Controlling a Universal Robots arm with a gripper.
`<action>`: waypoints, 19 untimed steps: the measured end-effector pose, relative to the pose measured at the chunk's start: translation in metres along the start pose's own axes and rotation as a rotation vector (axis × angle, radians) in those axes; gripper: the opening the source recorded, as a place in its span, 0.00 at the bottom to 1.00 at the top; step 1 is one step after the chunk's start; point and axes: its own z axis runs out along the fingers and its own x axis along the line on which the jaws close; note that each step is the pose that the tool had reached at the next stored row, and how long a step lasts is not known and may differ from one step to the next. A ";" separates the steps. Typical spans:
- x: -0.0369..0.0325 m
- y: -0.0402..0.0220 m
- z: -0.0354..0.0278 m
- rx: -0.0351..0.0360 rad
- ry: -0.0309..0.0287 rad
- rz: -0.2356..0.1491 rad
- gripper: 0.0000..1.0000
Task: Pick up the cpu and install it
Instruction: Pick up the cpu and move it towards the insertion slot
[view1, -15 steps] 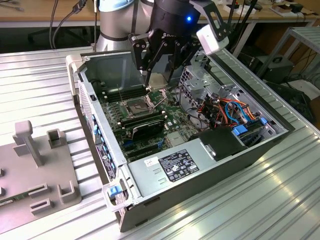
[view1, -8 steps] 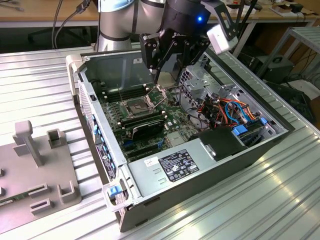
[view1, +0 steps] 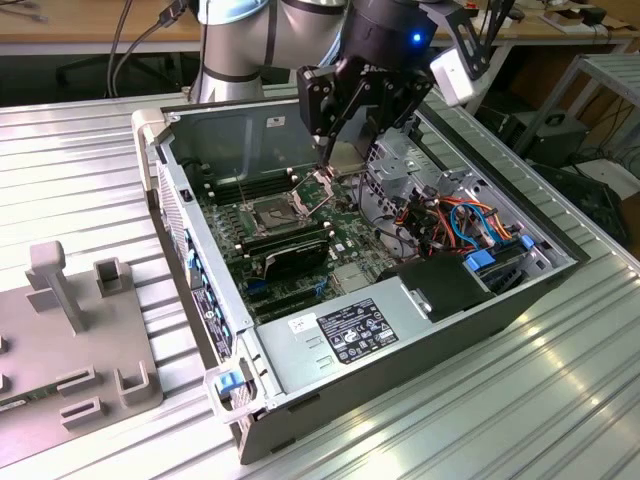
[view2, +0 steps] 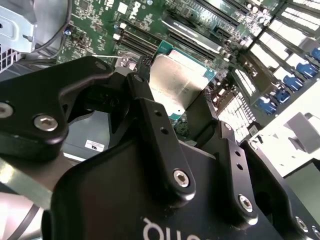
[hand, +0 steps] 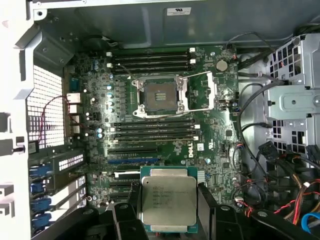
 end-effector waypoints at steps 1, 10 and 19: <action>-0.0025 0.0001 0.0000 0.0000 0.0000 0.000 0.54; -0.0077 0.0004 -0.0001 0.0000 0.0000 0.000 0.54; -0.0250 0.0013 0.0005 0.0000 0.0000 0.000 0.54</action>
